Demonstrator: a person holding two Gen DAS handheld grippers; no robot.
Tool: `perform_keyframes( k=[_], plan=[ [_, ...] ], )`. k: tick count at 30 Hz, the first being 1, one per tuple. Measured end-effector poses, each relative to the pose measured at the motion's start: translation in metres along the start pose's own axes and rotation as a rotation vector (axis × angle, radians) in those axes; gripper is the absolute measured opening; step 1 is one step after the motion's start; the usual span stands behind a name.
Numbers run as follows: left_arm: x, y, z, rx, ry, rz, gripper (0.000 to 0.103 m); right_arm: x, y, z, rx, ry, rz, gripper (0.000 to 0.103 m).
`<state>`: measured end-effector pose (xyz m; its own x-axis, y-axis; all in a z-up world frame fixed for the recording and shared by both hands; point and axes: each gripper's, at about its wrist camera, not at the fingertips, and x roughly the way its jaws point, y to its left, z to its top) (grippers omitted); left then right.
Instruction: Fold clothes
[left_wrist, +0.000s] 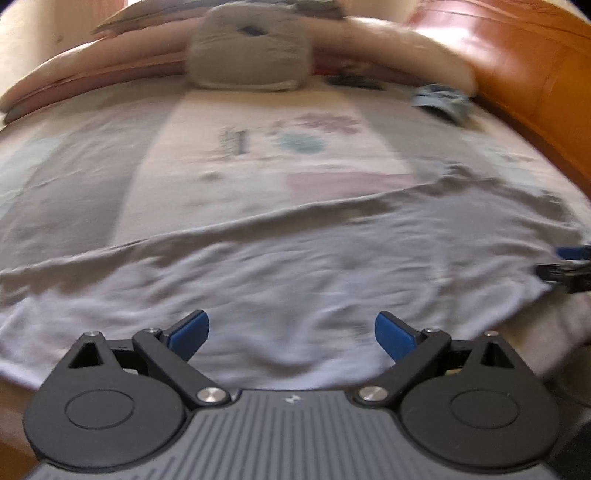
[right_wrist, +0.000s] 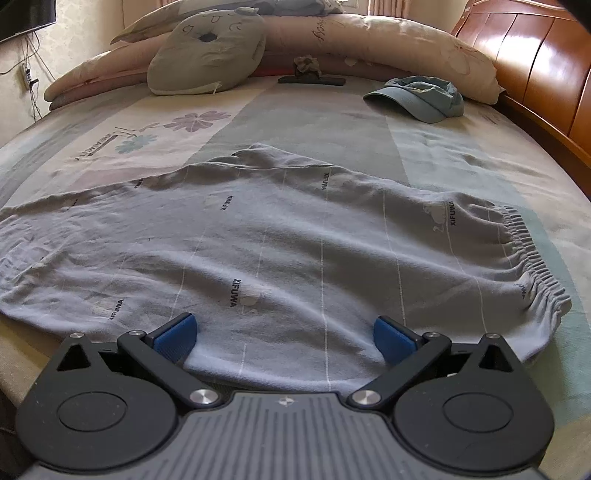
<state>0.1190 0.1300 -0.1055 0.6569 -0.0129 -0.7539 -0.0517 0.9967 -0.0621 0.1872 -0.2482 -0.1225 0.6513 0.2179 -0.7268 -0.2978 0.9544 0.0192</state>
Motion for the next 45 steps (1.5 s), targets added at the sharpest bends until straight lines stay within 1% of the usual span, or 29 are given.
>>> perform_keyframes(
  k=[1,3,5,7,8,11,12,14,16,17,19,20,21,24,26,27,28,29,31,34,35,36,38,40,43,45],
  plan=[
    [0.005,0.008,-0.003,-0.024,0.022,0.004,0.096,0.000,0.000,0.000,0.000,0.000,-0.002,0.103],
    [0.004,0.014,-0.011,-0.031,0.024,0.016,0.096,-0.001,0.001,0.000,-0.003,0.005,-0.003,0.103],
    [-0.002,0.011,-0.012,0.003,0.042,0.015,0.096,-0.003,0.001,0.002,-0.005,0.022,-0.009,0.103],
    [-0.014,0.011,-0.011,0.042,-0.016,0.024,0.096,-0.010,0.007,0.007,-0.018,0.023,0.005,0.103],
    [-0.017,0.013,-0.009,0.056,-0.042,0.041,0.097,-0.015,0.012,0.010,-0.035,0.006,0.027,0.103],
    [-0.008,0.022,-0.001,0.057,-0.043,0.118,0.096,-0.022,0.036,0.023,-0.087,-0.048,0.118,0.103],
    [-0.004,0.021,-0.001,0.076,-0.034,0.130,0.096,-0.022,0.046,0.027,-0.101,-0.060,0.149,0.103],
    [0.004,0.020,-0.007,0.110,-0.015,0.124,0.097,-0.019,0.067,0.036,-0.130,-0.076,0.210,0.103],
    [0.002,0.023,-0.015,0.080,-0.020,0.112,0.097,-0.009,0.088,0.039,-0.167,-0.080,0.262,0.103],
    [0.001,0.028,-0.018,0.056,-0.017,0.109,0.097,-0.003,0.096,0.038,-0.185,-0.066,0.272,0.103],
    [-0.003,0.037,-0.024,0.009,-0.010,0.105,0.098,0.011,0.108,0.033,-0.223,-0.019,0.272,0.103],
    [-0.005,0.041,-0.028,0.004,-0.007,0.113,0.099,0.017,0.115,0.030,-0.241,0.004,0.272,0.103],
    [-0.008,0.045,-0.030,-0.003,-0.005,0.112,0.099,0.019,0.118,0.023,-0.272,-0.003,0.266,0.103],
    [-0.013,0.052,-0.030,-0.013,0.010,0.118,0.097,0.008,0.105,0.009,-0.322,-0.013,0.290,0.103],
    [-0.018,0.049,-0.024,0.008,-0.019,0.128,0.097,0.002,0.097,0.010,-0.334,0.020,0.274,0.103],
    [-0.020,0.047,-0.019,0.018,-0.046,0.116,0.097,0.000,0.095,0.012,-0.334,0.034,0.263,0.103],
    [-0.021,0.045,-0.014,0.026,-0.070,0.095,0.097,-0.002,0.094,0.016,-0.330,0.032,0.256,0.103],
    [-0.019,0.042,-0.009,0.034,-0.087,0.079,0.097,-0.004,0.095,0.020,-0.325,0.011,0.256,0.103],
    [-0.010,0.034,-0.001,0.056,-0.091,0.078,0.097,-0.003,0.098,0.031,-0.302,-0.040,0.273,0.103],
    [0.008,0.028,0.001,0.059,-0.059,0.063,0.097,0.010,0.108,0.041,-0.286,-0.068,0.292,0.103],
    [0.013,0.027,-0.001,0.052,-0.031,0.077,0.097,0.016,0.111,0.040,-0.290,-0.057,0.285,0.103],
    [0.016,0.028,-0.005,0.044,-0.020,0.087,0.098,0.022,0.112,0.038,-0.297,-0.035,0.272,0.103],
    [0.012,0.036,-0.011,0.014,-0.043,0.065,0.098,0.029,0.113,0.033,-0.304,-0.006,0.254,0.103],
    [0.008,0.040,-0.007,0.005,-0.027,0.074,0.098,0.025,0.107,0.028,-0.294,-0.013,0.255,0.103],
    [0.005,0.044,0.007,-0.010,-0.072,0.030,0.098,0.020,0.098,0.021,-0.278,-0.024,0.257,0.103],
    [0.012,0.042,0.017,-0.006,-0.090,0.013,0.098,0.016,0.093,0.017,-0.268,-0.031,0.258,0.103]
  ],
)
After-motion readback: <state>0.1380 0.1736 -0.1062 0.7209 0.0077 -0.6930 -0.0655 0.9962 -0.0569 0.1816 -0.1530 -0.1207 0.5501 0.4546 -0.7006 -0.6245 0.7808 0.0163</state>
